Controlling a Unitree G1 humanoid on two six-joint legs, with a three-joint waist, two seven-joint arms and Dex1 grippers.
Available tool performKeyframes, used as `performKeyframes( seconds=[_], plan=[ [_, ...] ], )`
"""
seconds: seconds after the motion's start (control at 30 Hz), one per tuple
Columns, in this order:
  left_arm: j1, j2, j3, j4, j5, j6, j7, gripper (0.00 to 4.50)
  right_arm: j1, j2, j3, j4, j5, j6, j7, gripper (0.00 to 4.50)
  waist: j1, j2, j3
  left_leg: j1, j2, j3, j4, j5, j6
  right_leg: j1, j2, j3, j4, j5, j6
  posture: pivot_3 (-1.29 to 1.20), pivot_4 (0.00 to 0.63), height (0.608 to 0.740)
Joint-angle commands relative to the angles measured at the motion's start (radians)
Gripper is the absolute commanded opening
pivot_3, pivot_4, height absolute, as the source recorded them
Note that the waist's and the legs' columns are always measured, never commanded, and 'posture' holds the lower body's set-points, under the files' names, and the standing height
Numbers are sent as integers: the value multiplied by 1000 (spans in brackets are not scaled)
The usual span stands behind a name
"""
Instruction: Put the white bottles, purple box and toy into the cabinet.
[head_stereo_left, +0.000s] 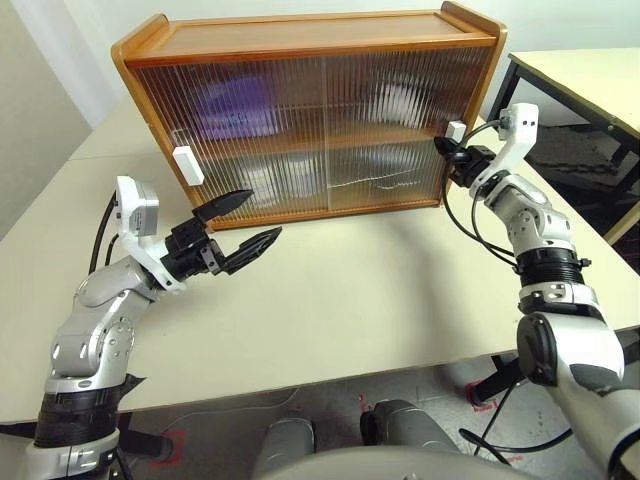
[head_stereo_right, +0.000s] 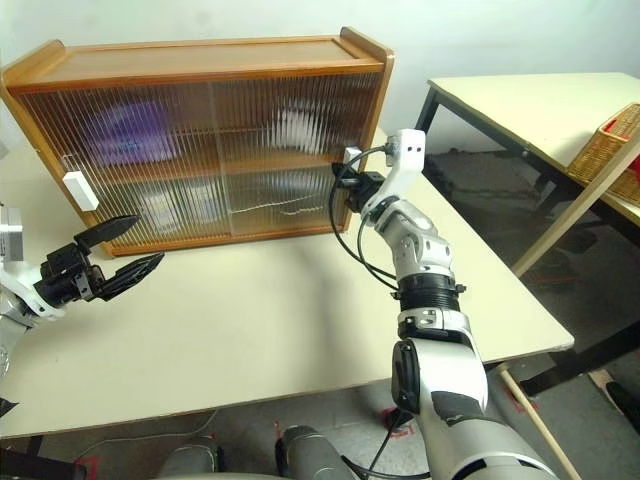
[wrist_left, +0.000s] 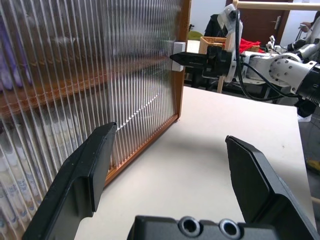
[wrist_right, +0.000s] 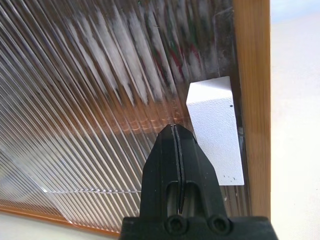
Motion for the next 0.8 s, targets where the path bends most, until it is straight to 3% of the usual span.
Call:
performKeyframes(
  seconds=[0.03,0.2,0.47,0.57,0.8],
  plan=[
    [-5,2,-11,9,7,4,-6,4500,20,-35,-43,-8,-1,18,-36,48,0,0,0,0,0,0,1,0,0,0,0,0,0,0,1,-133,0,740],
    [-3,1,-11,7,7,5,-7,4500,24,-22,-39,-38,21,45,-12,48,-1,0,0,-2,0,1,2,0,0,0,-1,1,-2,-1,2,-129,0,740],
    [17,-7,-8,-12,9,7,8,4500,80,30,45,-174,93,130,222,48,-18,0,0,-2,1,4,-1,0,0,-2,1,0,-1,-3,2,-119,0,740],
    [23,-6,-7,-22,8,11,15,4500,100,24,74,-229,103,161,294,48,-23,0,0,-2,1,6,-1,0,0,-2,5,0,-1,0,8,-113,0,740],
    [51,5,24,-34,3,24,39,4500,149,-35,106,-284,138,219,483,48,-22,0,0,0,1,8,0,0,0,1,9,0,-1,-1,6,-106,0,740]
  ],
)
